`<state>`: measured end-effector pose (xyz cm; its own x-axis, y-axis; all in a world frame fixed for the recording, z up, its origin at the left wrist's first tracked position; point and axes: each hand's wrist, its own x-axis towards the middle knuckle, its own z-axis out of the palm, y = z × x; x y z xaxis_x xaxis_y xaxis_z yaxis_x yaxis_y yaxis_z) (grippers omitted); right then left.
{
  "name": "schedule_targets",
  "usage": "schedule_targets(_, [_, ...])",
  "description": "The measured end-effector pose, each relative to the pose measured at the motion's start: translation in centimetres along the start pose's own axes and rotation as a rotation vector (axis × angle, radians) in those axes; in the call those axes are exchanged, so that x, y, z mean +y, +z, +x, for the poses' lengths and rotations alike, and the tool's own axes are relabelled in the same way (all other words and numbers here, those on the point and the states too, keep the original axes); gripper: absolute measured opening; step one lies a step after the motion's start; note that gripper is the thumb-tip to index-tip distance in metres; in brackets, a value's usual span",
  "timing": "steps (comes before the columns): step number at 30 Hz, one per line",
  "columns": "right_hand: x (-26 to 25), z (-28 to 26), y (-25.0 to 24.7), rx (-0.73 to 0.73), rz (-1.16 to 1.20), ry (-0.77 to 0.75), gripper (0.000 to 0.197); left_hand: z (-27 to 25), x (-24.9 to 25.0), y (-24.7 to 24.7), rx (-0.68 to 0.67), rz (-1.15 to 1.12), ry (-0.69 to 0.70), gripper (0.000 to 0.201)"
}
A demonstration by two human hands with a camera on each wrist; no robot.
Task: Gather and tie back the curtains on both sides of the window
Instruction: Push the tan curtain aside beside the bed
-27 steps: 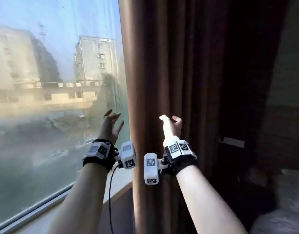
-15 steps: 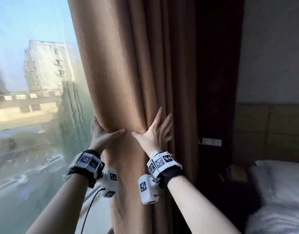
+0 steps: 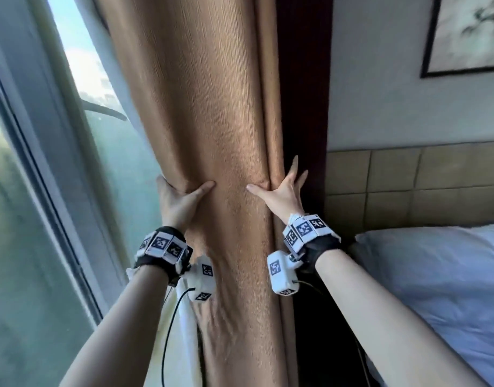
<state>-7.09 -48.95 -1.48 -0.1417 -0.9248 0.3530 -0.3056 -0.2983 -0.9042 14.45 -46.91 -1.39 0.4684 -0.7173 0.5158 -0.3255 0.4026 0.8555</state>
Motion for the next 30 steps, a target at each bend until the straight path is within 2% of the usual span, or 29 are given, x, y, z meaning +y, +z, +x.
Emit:
schedule_targets(3, [2.2, 5.4, -0.3, -0.016, -0.008, -0.026, 0.119, 4.8, -2.3, 4.5, -0.055, -0.011, -0.016, 0.099])
schedule_targets(7, [5.2, 14.5, -0.2, 0.028, 0.002, -0.087, 0.11, 11.1, -5.4, 11.4, -0.122, -0.04, -0.004, 0.098])
schedule_targets(12, [8.3, 26.5, 0.7, 0.013, -0.083, -0.094, 0.086, 18.4, -8.1, 19.8, -0.164, -0.064, 0.007, 0.07])
schedule_targets(15, [9.9, 32.9, 1.6, -0.016, -0.111, -0.099, 0.09, 22.5, -10.1, 23.6, -0.148, -0.028, 0.004, 0.062])
schedule_targets(17, [11.2, 36.6, 2.6, -0.029, -0.122, -0.093, 0.084, 24.9, -11.4, 25.8, -0.129, -0.015, -0.025, 0.057])
schedule_targets(21, [14.5, 44.3, 4.6, -0.03, -0.138, -0.071, 0.073, 30.2, -14.0, 30.4, -0.172, 0.011, -0.078, 0.048])
schedule_targets(28, [18.1, 56.7, 7.9, -0.047, -0.102, -0.034, 0.085, 40.2, -19.8, 38.2, -0.068, 0.059, -0.075, 0.061])
schedule_targets(30, [19.1, 60.7, 9.1, -0.072, -0.083, -0.014, 0.084, 43.3, -21.3, 40.5, -0.067, 0.039, -0.075, 0.057])
